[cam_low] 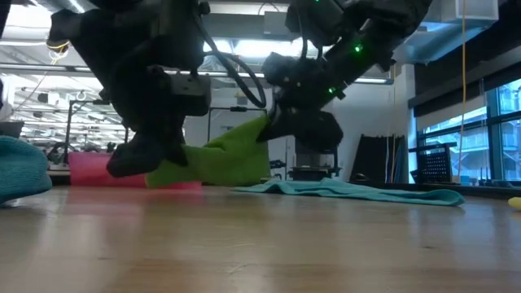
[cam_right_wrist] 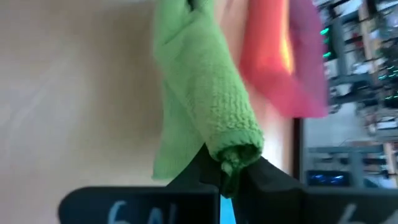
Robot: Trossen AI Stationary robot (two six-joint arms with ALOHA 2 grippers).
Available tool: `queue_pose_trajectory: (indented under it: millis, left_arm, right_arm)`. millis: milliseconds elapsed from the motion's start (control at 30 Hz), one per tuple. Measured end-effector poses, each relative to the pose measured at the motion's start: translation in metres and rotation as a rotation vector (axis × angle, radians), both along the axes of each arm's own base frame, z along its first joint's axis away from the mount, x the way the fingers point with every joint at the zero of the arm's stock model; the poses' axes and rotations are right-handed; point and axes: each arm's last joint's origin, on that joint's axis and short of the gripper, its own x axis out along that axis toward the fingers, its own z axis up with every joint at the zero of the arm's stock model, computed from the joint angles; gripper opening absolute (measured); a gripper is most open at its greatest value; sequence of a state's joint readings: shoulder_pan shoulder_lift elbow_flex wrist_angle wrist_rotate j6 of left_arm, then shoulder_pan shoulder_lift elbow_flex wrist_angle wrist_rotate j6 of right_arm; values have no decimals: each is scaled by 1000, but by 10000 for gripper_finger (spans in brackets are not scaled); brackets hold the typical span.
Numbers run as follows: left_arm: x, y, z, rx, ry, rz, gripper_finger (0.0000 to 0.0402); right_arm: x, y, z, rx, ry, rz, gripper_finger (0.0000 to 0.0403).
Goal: Roll microfiber towels into tight, uniform cylinder then place into a basket
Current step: Roll the green microfiber towel
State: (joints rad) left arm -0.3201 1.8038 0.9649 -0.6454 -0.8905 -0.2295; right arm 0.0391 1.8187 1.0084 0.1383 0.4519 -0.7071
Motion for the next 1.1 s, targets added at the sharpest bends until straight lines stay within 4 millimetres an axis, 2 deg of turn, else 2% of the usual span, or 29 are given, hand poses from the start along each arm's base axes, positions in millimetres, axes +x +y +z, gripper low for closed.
queue_pose_trajectory:
  millis: [133, 333, 433, 667, 833, 967, 1100]
  left_arm:
    - [1, -3, -2, -72, 12, -12, 0]
    - [-1, -18, -4, -219, 41, -69, 0]
    - [1, -25, -5, -321, 27, -91, 0]
    - [8, -33, -5, -502, -19, -123, 0]
    - [7, -34, -5, -550, -11, -104, 0]
    - [7, -35, -5, -597, 4, -112, 0]
    - [5, -34, -8, -607, 8, -121, 0]
  right_arm:
    - [-7, 10, -10, 125, 77, 8, 12]
    - [-22, 29, -32, 326, 63, 85, 12]
    - [-32, 32, -44, 462, 45, 92, 12]
    - [-40, 34, -52, 785, 46, 101, 12]
    - [-39, 20, -52, 932, 38, -12, 12]
    - [-38, 2, -51, 1111, 45, -36, 12]
    - [-38, -15, -49, 1203, 26, -56, 12]
